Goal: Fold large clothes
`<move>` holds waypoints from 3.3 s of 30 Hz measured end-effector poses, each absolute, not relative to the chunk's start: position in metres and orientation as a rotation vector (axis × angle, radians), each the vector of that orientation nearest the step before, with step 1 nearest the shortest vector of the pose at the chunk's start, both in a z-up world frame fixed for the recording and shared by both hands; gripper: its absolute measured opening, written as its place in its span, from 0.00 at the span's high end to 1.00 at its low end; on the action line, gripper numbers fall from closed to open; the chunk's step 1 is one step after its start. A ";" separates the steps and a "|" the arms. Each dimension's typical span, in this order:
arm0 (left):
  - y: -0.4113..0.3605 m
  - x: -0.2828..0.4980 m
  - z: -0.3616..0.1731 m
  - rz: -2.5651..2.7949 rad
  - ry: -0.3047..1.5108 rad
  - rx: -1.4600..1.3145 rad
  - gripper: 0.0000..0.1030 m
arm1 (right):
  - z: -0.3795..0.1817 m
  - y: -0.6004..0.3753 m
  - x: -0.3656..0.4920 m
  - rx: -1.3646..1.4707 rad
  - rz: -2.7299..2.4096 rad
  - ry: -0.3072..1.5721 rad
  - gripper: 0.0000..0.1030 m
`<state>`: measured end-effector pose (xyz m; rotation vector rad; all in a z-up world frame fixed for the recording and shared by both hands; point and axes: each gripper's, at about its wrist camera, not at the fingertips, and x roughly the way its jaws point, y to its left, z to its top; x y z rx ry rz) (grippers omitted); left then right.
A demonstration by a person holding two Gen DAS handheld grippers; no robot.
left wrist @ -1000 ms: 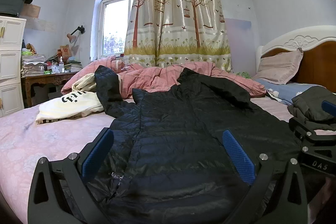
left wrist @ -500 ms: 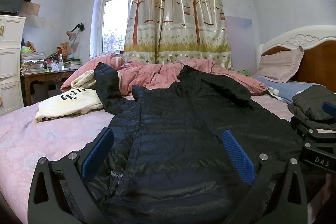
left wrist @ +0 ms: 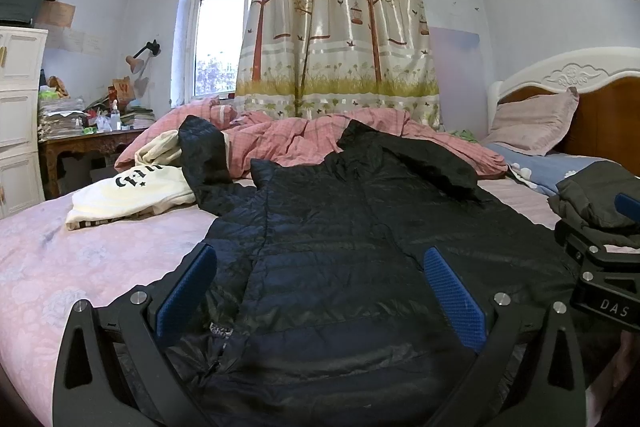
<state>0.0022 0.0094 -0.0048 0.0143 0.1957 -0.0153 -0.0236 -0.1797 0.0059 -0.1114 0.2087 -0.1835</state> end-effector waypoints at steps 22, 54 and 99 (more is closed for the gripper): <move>0.012 0.002 -0.007 -0.014 0.196 0.011 0.00 | 0.004 -0.180 -0.022 -0.114 -0.183 0.214 0.00; 0.015 0.004 -0.008 -0.015 0.204 0.007 0.00 | 0.004 -0.180 -0.022 -0.116 -0.178 0.216 0.00; 0.184 -0.036 -0.005 0.067 0.642 -0.233 0.29 | -0.050 -0.377 -0.064 0.520 -0.162 0.672 0.31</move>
